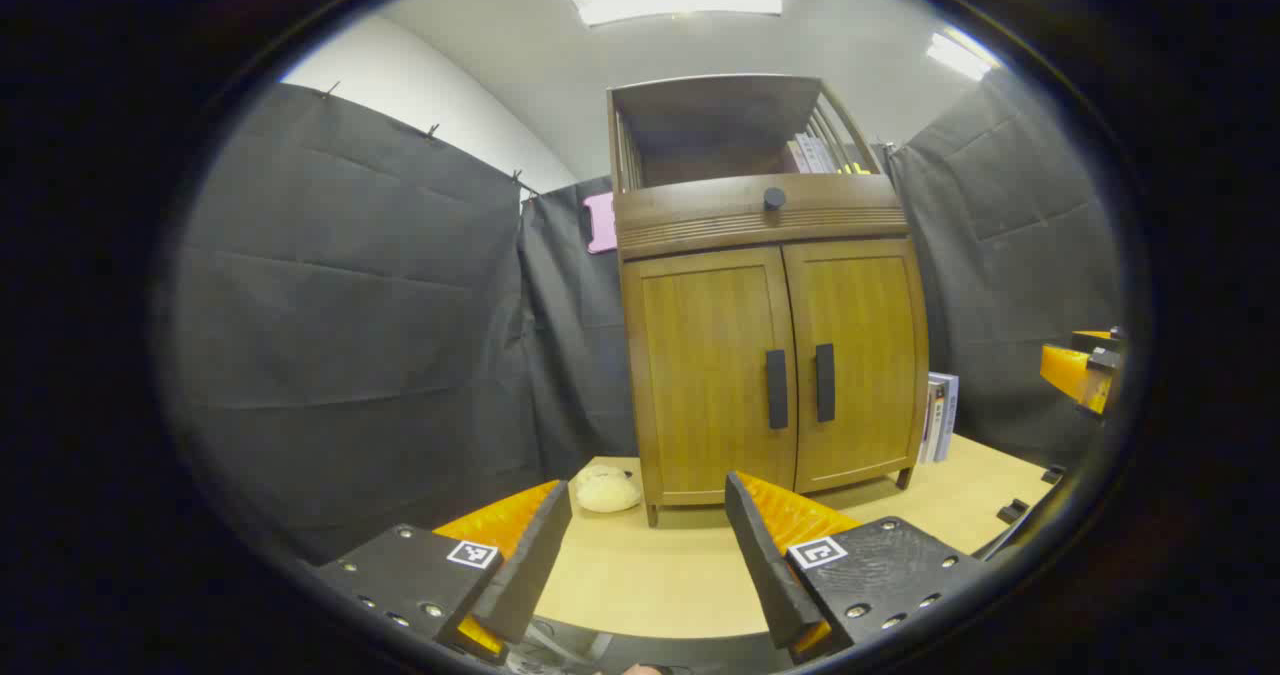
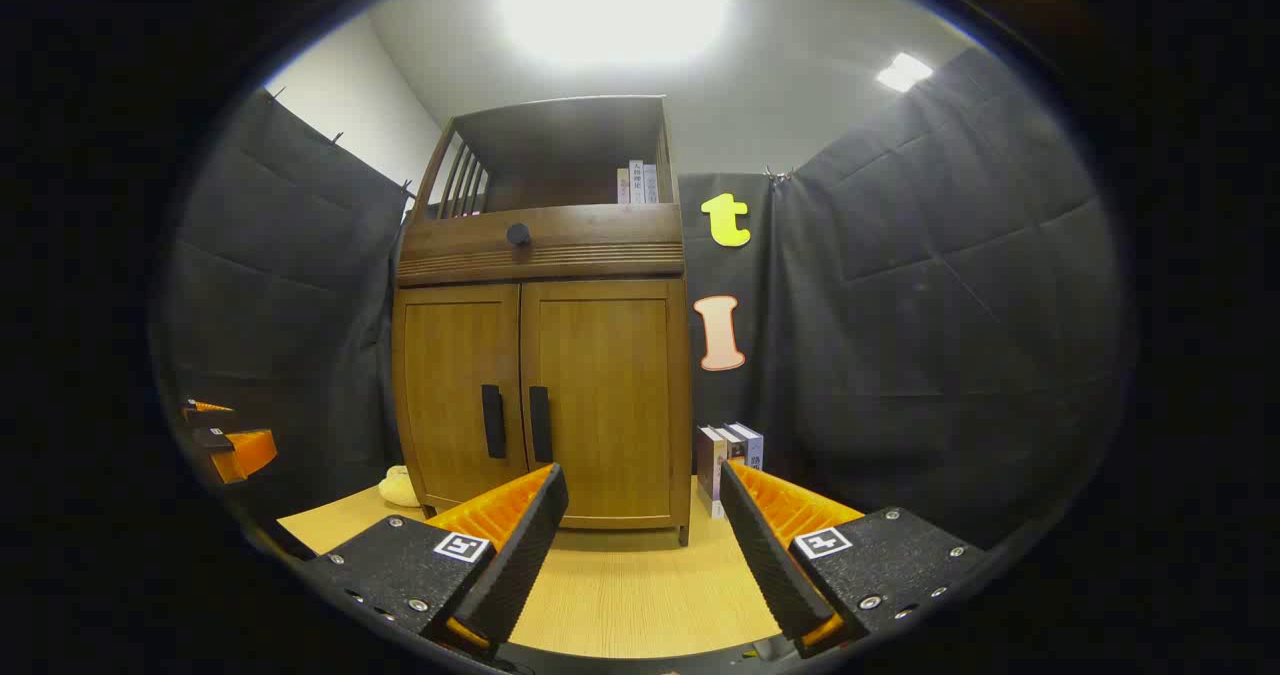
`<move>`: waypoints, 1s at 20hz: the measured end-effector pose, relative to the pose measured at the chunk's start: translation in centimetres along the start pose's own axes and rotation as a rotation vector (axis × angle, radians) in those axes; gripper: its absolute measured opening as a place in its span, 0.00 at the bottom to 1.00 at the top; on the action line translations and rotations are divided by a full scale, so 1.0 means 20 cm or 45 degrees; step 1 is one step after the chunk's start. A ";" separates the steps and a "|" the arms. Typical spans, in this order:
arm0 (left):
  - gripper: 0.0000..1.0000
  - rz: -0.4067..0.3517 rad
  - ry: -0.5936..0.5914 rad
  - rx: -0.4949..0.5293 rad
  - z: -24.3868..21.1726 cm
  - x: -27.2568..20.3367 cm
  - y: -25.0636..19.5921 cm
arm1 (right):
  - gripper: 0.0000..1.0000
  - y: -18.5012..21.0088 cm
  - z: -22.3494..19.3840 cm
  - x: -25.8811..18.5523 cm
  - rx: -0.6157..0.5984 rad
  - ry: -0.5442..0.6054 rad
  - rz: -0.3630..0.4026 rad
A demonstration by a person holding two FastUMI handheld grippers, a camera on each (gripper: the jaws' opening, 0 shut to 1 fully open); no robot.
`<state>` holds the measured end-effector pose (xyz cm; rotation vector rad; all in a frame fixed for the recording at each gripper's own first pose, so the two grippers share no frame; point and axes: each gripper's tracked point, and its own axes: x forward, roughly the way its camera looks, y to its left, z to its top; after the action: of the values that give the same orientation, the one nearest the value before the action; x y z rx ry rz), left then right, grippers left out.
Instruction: Open the right door of the double-door shoe cabinet with the right hand, and open the left door with the left hand.
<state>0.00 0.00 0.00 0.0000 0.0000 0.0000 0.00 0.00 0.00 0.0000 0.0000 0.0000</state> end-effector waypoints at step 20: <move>0.92 0.058 -0.029 0.008 0.05 -0.14 -0.17 | 0.95 -0.08 0.00 0.05 0.051 0.013 0.077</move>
<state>-2.87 -3.42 0.93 0.0060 -0.0229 0.0459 1.05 -1.64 -0.05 0.0397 0.0102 0.0602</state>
